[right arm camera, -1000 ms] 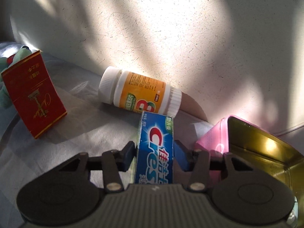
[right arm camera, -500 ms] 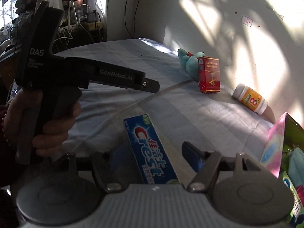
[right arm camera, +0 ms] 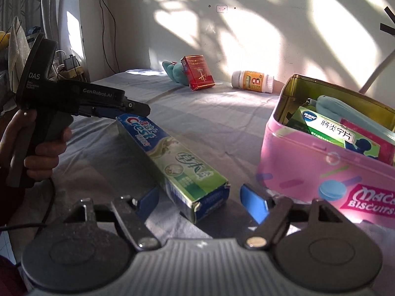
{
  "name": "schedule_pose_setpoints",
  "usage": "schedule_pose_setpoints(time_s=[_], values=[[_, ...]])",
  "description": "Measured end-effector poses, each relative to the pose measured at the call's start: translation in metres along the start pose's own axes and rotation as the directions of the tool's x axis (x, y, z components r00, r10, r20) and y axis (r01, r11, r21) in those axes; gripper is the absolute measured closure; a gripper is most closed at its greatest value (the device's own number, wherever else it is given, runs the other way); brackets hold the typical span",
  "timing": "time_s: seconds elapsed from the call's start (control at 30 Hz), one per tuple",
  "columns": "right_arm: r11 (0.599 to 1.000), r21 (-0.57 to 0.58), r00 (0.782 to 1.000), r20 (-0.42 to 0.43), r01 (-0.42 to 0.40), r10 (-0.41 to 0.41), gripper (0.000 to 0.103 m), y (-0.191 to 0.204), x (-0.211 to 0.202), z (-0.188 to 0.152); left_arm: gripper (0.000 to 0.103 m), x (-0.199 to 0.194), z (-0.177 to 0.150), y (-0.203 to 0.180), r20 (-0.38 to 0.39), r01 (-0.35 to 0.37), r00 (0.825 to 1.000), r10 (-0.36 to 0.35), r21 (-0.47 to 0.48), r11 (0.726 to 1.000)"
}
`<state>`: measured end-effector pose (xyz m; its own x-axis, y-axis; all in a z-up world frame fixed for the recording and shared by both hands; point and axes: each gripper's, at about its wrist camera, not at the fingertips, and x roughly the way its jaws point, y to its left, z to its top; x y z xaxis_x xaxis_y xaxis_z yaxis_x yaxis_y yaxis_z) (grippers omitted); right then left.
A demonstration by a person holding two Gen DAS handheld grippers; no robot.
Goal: Organize objects
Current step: 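Lift the toothpaste box and carry it over the pink tin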
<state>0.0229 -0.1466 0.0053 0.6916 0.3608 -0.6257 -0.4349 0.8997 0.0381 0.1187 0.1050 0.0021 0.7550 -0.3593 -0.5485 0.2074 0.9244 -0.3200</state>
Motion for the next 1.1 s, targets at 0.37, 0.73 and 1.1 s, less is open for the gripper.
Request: schedule_pose_setpoints(time_s=[0.37, 0.73, 1.1], values=[[0.999, 0.008, 0.999, 0.040, -0.032, 0.032, 0.030, -0.005, 0.009, -0.012, 0.031, -0.006, -0.005, 0.011, -0.022, -0.003, 1.000, 0.000, -0.120, 0.993], [0.998, 0.030, 0.997, 0.058, -0.052, 0.050, 0.030, -0.008, 0.004, -0.016, 0.030, -0.003, 0.000, 0.014, 0.007, -0.042, 0.999, 0.044, -0.146, 0.988], [0.999, 0.014, 0.996, 0.080, -0.038, 0.036, 0.046, -0.005, -0.002, -0.017, 0.035, -0.002, -0.008, -0.015, -0.029, 0.043, 0.999, -0.045, -0.077, 0.996]])
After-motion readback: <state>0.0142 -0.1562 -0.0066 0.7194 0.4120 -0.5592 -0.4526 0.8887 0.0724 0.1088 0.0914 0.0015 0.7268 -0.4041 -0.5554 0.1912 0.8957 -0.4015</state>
